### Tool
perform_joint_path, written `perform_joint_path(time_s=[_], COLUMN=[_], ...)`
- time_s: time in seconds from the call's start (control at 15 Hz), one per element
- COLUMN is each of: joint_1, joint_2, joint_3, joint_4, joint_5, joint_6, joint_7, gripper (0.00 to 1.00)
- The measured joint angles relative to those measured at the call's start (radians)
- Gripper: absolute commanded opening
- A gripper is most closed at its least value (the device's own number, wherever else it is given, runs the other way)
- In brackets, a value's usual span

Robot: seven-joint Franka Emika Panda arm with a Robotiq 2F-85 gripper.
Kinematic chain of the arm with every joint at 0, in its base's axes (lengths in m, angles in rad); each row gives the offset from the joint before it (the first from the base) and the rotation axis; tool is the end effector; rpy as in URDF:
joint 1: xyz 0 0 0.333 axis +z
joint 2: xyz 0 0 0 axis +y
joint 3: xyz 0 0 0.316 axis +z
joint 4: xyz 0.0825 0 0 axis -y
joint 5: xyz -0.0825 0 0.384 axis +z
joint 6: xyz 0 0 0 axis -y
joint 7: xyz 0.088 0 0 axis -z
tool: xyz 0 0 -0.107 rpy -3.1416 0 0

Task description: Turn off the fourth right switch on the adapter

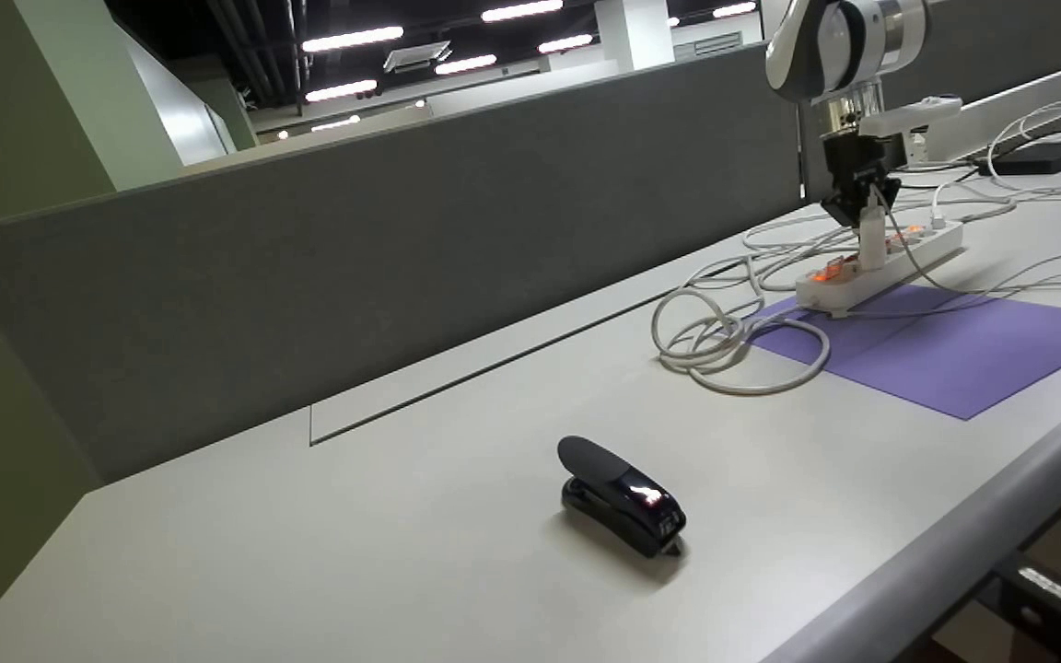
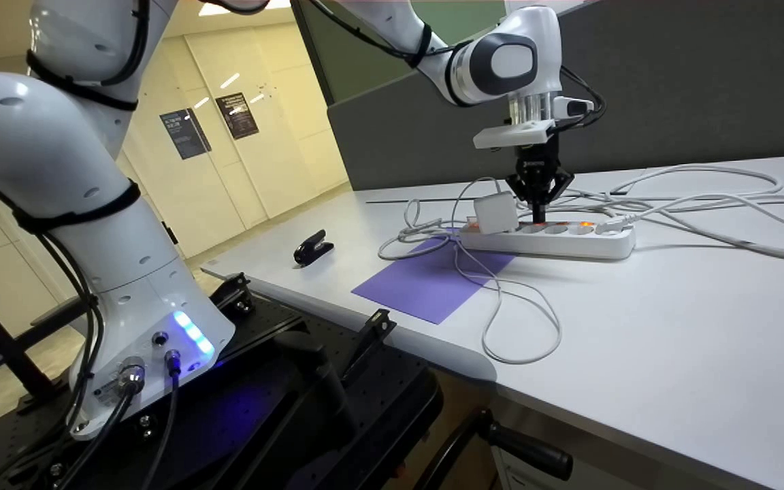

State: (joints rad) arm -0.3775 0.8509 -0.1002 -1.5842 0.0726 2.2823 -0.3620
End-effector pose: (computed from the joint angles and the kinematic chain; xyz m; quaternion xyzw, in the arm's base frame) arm 0.6039 -0.3026 0.1238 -0.9948 0.0692 0.0727 0.0181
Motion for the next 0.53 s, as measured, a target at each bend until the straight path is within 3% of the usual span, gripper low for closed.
perform_joint_path(time_s=[0.27, 0.53], joint_1=[0.023, 0.053], joint_2=[0.006, 0.020], joint_3=[-0.016, -0.022], joint_4=[0.005, 0.003], joint_5=[-0.008, -0.012], joint_6=[0.009, 0.089], joint_7=[0.064, 0.141], gripper=[0.00, 0.00])
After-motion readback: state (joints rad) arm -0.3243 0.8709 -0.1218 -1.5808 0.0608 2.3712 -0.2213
